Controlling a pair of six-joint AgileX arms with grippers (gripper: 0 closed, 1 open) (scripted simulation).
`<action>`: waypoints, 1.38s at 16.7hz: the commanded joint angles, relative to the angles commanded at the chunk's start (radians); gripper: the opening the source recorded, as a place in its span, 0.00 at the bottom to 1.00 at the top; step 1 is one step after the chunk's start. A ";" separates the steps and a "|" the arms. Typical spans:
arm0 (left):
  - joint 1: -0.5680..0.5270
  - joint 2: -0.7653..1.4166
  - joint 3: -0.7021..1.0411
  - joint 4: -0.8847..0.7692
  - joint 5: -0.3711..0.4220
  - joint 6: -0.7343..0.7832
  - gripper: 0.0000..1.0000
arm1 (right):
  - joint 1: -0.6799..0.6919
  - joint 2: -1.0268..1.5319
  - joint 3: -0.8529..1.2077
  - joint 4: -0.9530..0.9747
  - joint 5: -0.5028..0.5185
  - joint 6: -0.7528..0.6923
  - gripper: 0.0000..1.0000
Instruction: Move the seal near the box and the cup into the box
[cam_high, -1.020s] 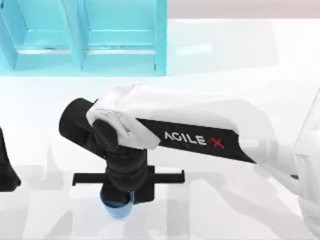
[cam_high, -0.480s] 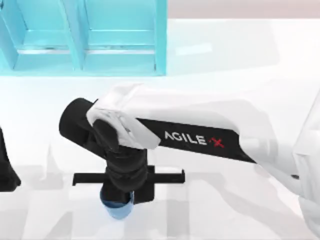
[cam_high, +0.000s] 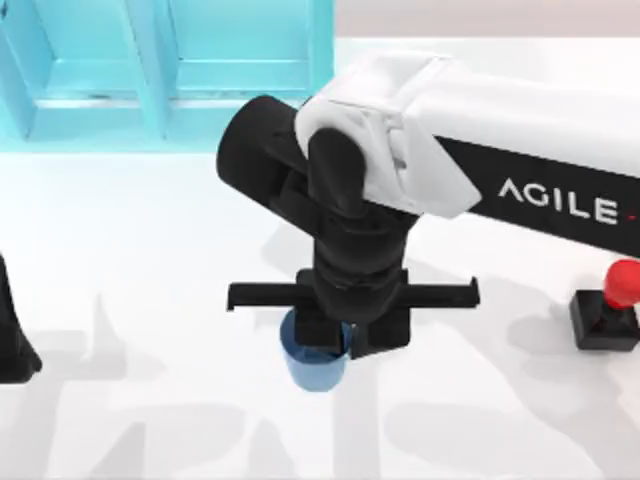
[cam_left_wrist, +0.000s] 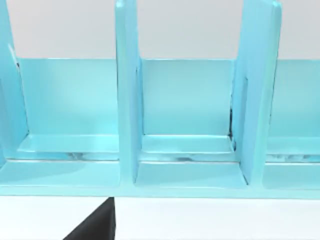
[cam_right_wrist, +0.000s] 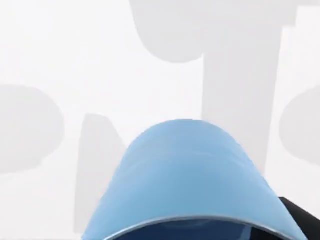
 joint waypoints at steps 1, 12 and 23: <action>0.000 0.000 0.000 0.000 0.000 0.000 1.00 | -0.013 -0.038 -0.021 -0.019 -0.001 -0.014 0.00; 0.000 0.000 0.000 0.000 0.000 0.000 1.00 | -0.128 -0.104 -0.047 -0.021 -0.032 -0.139 0.00; 0.000 0.000 0.000 0.000 0.000 0.000 1.00 | -0.972 -0.217 -0.208 0.044 -0.078 -1.038 0.00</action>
